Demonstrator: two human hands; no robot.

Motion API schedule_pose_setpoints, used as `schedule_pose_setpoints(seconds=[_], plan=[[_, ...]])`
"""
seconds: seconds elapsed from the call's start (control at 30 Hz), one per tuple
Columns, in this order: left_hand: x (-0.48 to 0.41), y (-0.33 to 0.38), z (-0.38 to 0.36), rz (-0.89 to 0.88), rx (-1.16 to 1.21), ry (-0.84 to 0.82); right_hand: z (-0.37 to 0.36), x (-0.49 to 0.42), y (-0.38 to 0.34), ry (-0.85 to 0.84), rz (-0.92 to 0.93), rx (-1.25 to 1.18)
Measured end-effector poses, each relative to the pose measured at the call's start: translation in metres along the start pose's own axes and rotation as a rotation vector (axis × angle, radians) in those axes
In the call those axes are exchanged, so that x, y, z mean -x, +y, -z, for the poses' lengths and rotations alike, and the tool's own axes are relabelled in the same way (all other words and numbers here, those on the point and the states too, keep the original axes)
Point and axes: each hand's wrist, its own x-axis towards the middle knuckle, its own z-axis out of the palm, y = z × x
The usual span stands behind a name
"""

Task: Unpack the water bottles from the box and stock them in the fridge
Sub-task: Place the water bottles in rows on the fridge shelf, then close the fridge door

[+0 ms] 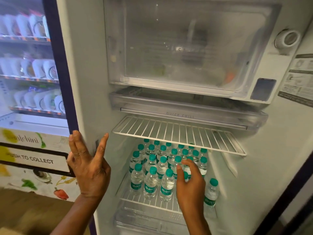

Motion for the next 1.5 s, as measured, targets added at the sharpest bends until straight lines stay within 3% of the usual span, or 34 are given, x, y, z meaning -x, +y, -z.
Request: schedule_pose_setpoints(seconds=[0.47,0.63,1.13,1.4,1.5], plan=[[0.000,-0.026,0.008,-0.115,0.254,-0.114,0.021,0.103,-0.086,0.061,0.219,0.195],[0.002,-0.033,0.014,-0.154,0.293,-0.171,0.015,0.129,-0.120,0.082,0.158,0.248],[-0.012,-0.006,0.048,0.018,0.433,-0.305,0.084,0.166,-0.181,0.232,0.368,0.380],[-0.080,0.029,0.065,0.121,0.532,-0.099,0.104,0.082,-0.237,0.228,0.586,0.318],[-0.121,0.048,0.078,0.033,0.572,-0.001,0.111,0.057,-0.247,0.236,0.635,0.284]])
